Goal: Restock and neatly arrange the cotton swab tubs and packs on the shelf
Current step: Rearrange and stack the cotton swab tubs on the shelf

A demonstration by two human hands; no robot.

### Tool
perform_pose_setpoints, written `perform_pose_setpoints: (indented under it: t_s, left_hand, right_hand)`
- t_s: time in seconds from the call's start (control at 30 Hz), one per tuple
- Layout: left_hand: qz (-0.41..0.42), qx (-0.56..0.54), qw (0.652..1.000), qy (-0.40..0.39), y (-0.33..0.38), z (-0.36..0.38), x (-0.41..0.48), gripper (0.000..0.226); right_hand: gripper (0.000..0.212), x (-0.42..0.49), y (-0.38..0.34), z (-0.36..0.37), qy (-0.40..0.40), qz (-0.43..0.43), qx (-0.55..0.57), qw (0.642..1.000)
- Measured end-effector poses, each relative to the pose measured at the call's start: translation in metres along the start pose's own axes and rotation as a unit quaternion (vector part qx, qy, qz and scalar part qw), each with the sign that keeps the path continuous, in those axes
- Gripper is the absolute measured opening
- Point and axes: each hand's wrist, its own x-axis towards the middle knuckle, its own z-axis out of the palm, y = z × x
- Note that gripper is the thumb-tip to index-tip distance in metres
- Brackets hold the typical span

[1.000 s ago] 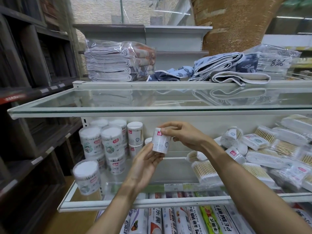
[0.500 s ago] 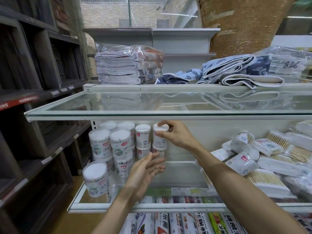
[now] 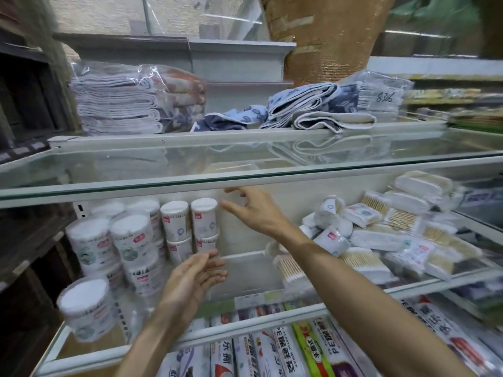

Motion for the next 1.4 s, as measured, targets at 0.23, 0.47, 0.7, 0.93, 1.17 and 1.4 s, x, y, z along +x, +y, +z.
perform_pose_setpoints:
  t_s: [0.23,0.47,0.7,0.93,1.17,1.4]
  left_hand:
    - [0.000,0.007,1.000,-0.018,-0.021,0.044,0.011,0.020]
    - [-0.011,0.015,0.998,-0.054,-0.029,0.083,0.010,0.020]
    - [-0.013,0.024,0.997,-0.075,-0.030,0.096,0.013,0.020]
    - [-0.011,0.038,0.997,-0.071,-0.025,0.094,0.018,0.024]
    - [-0.010,0.068,0.990,-0.119,-0.012,0.087,0.008,0.041]
    - [0.038,0.110,0.990,-0.079,-0.005,0.056,-0.002,0.051]
  right_hand:
    - [0.032,-0.035,0.054,-0.100,0.093,0.094,-0.049,0.990]
    - [0.043,-0.067,0.094,-0.145,0.079,0.097,-0.083,0.989]
    - [0.078,-0.077,0.119,-0.152,-0.011,0.187,-0.129,0.974]
    - [0.078,-0.079,0.093,-0.135,0.021,0.021,-0.039,0.999]
    - [0.079,-0.081,0.053,-0.089,-0.065,-0.100,0.021,0.993]
    - [0.070,-0.074,0.030,-0.066,-0.095,-0.054,0.108,0.988]
